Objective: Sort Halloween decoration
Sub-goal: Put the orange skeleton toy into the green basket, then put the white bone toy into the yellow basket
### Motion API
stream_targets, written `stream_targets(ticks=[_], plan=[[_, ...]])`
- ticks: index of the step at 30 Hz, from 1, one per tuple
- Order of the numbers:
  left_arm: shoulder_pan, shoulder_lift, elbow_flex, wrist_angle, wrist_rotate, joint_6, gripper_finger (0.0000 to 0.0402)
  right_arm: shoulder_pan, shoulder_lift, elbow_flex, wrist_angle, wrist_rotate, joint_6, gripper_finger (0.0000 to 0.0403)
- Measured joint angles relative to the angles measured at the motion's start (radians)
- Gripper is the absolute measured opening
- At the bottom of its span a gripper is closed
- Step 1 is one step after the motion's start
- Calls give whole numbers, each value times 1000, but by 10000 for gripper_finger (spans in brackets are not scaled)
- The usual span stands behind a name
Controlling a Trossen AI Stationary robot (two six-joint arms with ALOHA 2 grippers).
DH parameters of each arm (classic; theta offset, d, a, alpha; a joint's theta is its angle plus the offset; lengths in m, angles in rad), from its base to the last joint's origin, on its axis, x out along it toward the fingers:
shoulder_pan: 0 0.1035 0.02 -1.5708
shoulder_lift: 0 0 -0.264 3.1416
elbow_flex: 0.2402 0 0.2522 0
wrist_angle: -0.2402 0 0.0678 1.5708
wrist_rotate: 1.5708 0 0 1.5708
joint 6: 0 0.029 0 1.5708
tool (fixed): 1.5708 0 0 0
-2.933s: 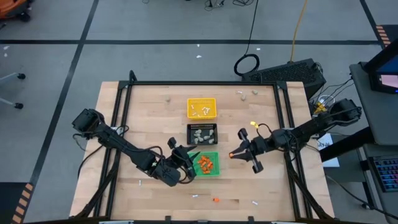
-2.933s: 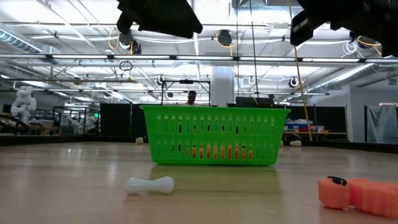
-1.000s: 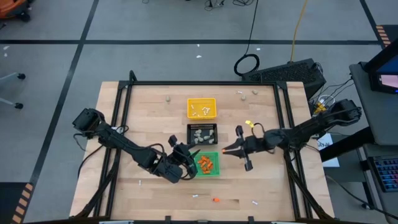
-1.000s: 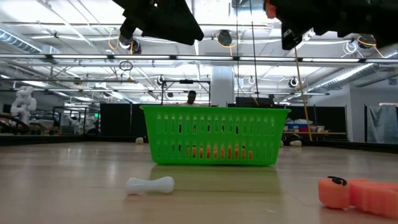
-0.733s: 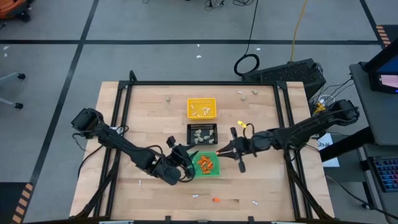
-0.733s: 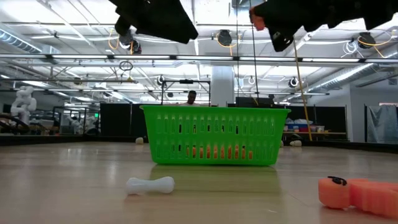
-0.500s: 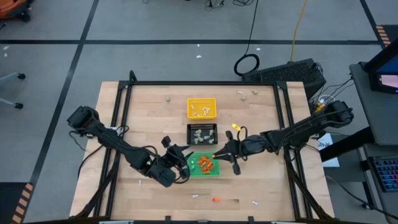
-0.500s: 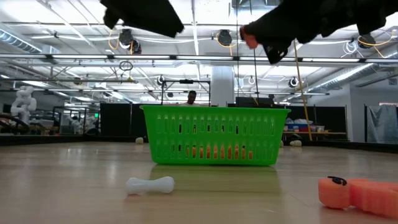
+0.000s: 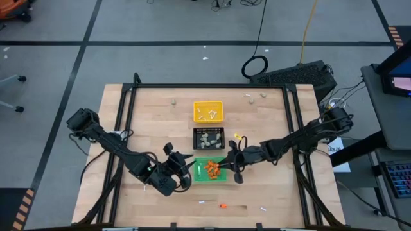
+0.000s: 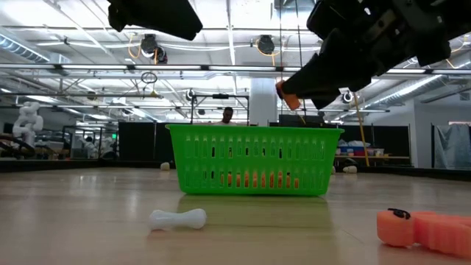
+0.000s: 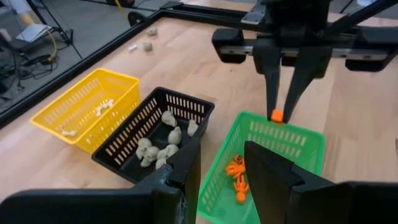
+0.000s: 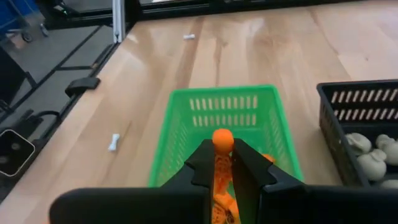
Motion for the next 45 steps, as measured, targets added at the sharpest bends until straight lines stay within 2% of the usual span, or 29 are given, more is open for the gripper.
stream_targets(ticks=[7, 16, 21, 27, 33, 36, 40, 45], plan=[[3, 0, 0, 2, 0, 0, 122, 24, 1, 0, 18, 1, -27, 34], [3, 0, 0, 17, 5, -4, 122, 25, 64, -1, 44, 4, -10, 109], [3, 0, 0, 15, 17, -26, 122, 25, 22, -1, 19, -1, -26, 144], [2, 0, 0, 13, 18, -27, 122, 25, -170, -1, -146, 17, -59, 155], [2, 0, 0, 12, 18, -26, 122, 25, -375, -1, -458, 131, -28, 155], [2, 0, 0, 11, 18, -26, 122, 26, -448, -1, -608, 135, 24, 155], [2, 0, 0, 8, 22, -25, 122, 71, -497, -1, -752, 133, 128, 155], [2, 0, 0, -11, 42, -25, 122, 197, -498, -1, -832, 132, 253, 155]])
